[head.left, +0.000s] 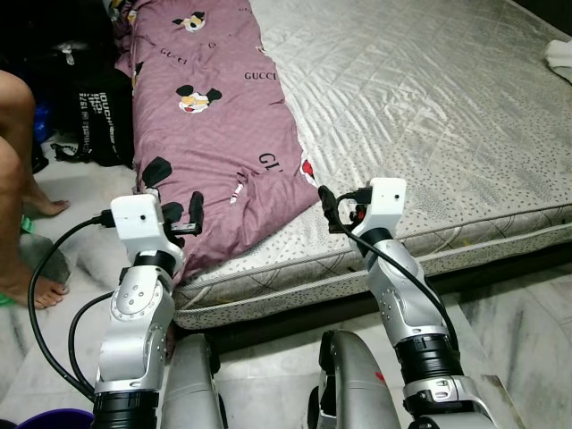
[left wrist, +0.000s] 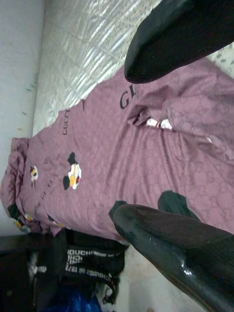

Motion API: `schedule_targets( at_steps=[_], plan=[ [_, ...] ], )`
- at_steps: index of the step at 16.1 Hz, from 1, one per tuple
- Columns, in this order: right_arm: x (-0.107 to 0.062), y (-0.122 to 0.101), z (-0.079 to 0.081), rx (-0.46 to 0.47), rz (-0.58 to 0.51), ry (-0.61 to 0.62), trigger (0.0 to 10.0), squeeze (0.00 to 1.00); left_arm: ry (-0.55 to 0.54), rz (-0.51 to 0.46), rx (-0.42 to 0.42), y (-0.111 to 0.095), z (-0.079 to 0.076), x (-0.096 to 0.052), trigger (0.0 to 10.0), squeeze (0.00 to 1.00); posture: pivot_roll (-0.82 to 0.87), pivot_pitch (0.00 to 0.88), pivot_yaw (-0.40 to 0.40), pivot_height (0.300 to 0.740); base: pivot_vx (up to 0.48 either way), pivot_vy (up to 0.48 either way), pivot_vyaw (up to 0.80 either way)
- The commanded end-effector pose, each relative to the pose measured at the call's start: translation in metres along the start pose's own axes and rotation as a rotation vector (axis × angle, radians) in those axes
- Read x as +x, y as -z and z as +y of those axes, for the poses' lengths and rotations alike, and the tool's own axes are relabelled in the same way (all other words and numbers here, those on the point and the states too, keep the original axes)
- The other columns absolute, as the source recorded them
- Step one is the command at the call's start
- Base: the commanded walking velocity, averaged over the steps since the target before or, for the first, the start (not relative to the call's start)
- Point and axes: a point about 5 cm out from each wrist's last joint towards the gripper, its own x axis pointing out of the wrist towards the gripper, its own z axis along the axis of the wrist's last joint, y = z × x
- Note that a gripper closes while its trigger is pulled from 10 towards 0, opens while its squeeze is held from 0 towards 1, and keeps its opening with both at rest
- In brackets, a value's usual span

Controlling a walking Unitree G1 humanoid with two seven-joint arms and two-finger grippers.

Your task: Clean up the room

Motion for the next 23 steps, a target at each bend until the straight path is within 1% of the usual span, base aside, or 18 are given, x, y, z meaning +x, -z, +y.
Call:
schedule_targets(
  at_steps=[1, 2, 5, 7, 8, 10, 13, 15, 16, 17, 18, 19, 20, 21, 22, 23],
  plan=[
    [-0.002, 0.001, 0.0, 0.001, 0.001, -0.005, 10.0, 0.0, -0.013, 0.006, 0.004, 0.001, 0.001, 0.001, 10.0, 0.0, -0.05, 0.103, -0.034, 0.575, 0.0, 0.0, 0.0],
    [-0.002, 0.001, -0.001, 0.0, 0.004, -0.005, 10.0, 0.0, -0.01, -0.003, 0.001, 0.0, -0.001, 0.0, 10.0, 0.0, -0.05, 0.104, -0.035, 0.565, 0.0, 0.0, 0.0],
    [-0.002, 0.003, -0.001, -0.002, 0.019, -0.007, 10.0, 0.0, -0.021, -0.008, -0.011, 0.0, -0.001, 0.0, 10.0, 0.0, -0.05, 0.104, -0.039, 0.555, 0.0, 0.0, 0.0],
    [-0.002, 0.003, -0.001, -0.001, 0.024, -0.008, 10.0, 0.0, -0.049, -0.002, -0.039, 0.001, 0.001, -0.001, 10.0, 0.0, -0.05, 0.102, -0.04, 0.555, 0.0, 0.0, 0.0],
    [-0.002, 0.003, -0.001, -0.003, 0.024, -0.007, 10.0, 0.0, -0.081, 0.01, -0.067, 0.003, 0.005, 0.001, 10.0, 0.0, -0.06, 0.102, -0.037, 0.555, 0.0, 0.0, 0.0],
    [-0.005, 0.003, -0.003, -0.003, 0.021, 0.004, 10.0, 0.0, -0.113, 0.026, -0.092, 0.006, 0.009, 0.002, 10.0, 0.0, -0.06, 0.103, -0.035, 0.555, 0.0, 0.0, 0.0],
    [-0.015, -0.004, -0.014, 0.004, 0.007, 0.037, 10.0, 0.0, -0.16, 0.051, -0.128, 0.01, 0.014, 0.005, 10.0, 0.0, -0.09, 0.122, -0.031, 0.555, 0.0, 0.0, 0.0],
    [-0.033, -0.005, -0.036, -0.027, 0.024, 0.093, 10.0, 0.0, -0.173, 0.079, -0.133, 0.014, 0.016, 0.011, 10.0, 0.0, -0.11, 0.164, -0.033, 0.555, 0.0, 0.0, 0.0],
    [-0.039, -0.005, -0.044, -0.032, 0.034, 0.114, 10.0, 0.0, -0.171, 0.093, -0.132, 0.015, 0.017, 0.014, 10.0, 0.0, -0.12, 0.171, -0.033, 0.555, 0.0, 0.0, 0.0],
    [-0.049, -0.006, -0.057, -0.072, 0.046, 0.138, 10.0, 0.0, -0.172, 0.12, -0.129, 0.019, 0.019, 0.02, 10.0, 0.0, -0.14, 0.189, -0.031, 0.555, 0.0, 0.0, 0.0],
    [-0.057, -0.005, -0.064, -0.083, 0.057, 0.154, 10.0, 0.0, -0.172, 0.125, -0.132, 0.02, 0.021, 0.023, 10.0, 0.0, -0.15, 0.201, -0.03, 0.555, 0.0, 0.0, 0.0],
    [-0.068, -0.005, -0.073, -0.096, 0.073, 0.18, 10.0, 0.0, -0.17, 0.14, -0.132, 0.022, 0.022, 0.027, 10.0, 0.0, -0.17, 0.219, -0.029, 0.555, 0.0, 0.0, 0.0],
    [-0.078, -0.007, -0.078, -0.102, 0.083, 0.198, 10.0, 0.0, -0.169, 0.145, -0.134, 0.023, 0.022, 0.028, 10.0, 0.0, -0.2, 0.237, -0.031, 0.55, 0.0, 0.0, 0.0],
    [-0.087, -0.008, -0.083, -0.108, 0.097, 0.215, 10.0, 0.0, -0.163, 0.149, -0.137, 0.023, 0.021, 0.033, 10.0, 0.0, -0.21, 0.251, -0.033, 0.541, 0.0, 0.0, 0.0],
    [-0.096, -0.009, -0.089, -0.132, 0.118, 0.23, 10.0, 0.0, -0.15, 0.159, -0.138, 0.025, 0.019, 0.04, 10.0, 0.0, -0.22, 0.26, -0.037, 0.541, 0.0, 0.0, 0.0],
    [-0.104, -0.009, -0.094, -0.146, 0.135, 0.237, 10.0, 0.0, -0.129, 0.172, -0.146, 0.027, 0.013, 0.047, 10.0, 0.0, -0.24, 0.267, -0.042, 0.541, 0.0, 0.0, 0.0]
  ],
)
